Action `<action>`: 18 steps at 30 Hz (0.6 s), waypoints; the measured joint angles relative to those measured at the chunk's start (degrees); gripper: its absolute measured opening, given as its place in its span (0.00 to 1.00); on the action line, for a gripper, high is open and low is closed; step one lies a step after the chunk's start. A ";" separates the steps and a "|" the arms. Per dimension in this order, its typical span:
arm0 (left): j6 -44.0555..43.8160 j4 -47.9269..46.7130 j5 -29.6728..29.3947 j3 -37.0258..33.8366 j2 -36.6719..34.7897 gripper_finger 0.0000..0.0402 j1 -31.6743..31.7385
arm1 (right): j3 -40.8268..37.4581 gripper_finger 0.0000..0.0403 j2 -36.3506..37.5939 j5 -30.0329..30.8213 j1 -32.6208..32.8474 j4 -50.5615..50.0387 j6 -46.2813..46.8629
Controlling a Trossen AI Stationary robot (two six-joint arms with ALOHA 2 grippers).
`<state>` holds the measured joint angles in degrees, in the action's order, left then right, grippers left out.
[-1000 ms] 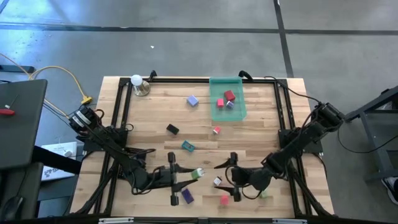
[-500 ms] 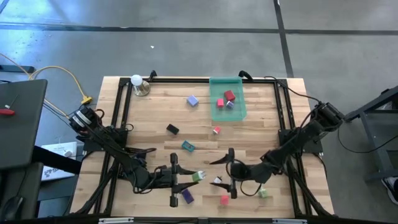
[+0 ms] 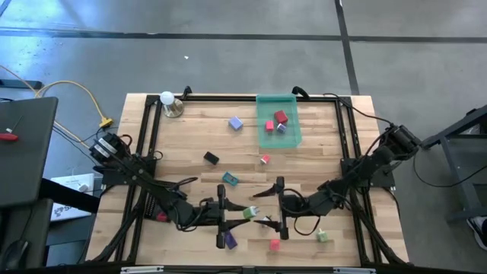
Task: Pick & Place Office items
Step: Put the top green charger adapter into the green bin
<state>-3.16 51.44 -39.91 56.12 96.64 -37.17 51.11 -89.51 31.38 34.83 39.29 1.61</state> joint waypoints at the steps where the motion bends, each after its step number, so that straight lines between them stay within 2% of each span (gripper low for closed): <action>1: -0.20 0.01 0.31 0.00 0.05 0.29 0.11 | 0.00 0.84 -0.25 -1.09 -0.26 0.09 0.46; 4: -0.76 -0.20 0.77 0.00 0.76 0.29 0.30 | -0.02 0.84 -0.79 -3.17 -0.54 -0.43 0.87; 10: -1.26 -0.80 0.61 0.00 1.29 0.29 0.26 | -0.02 0.83 -0.75 -3.32 -0.88 -0.09 -0.37; 18: -0.94 -1.42 0.61 0.00 1.29 0.29 1.04 | -0.02 0.77 -0.75 -6.41 -1.25 -0.04 -1.29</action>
<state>-4.11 50.02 -39.30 56.12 97.93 -36.13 51.09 -90.26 24.96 33.58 39.25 0.32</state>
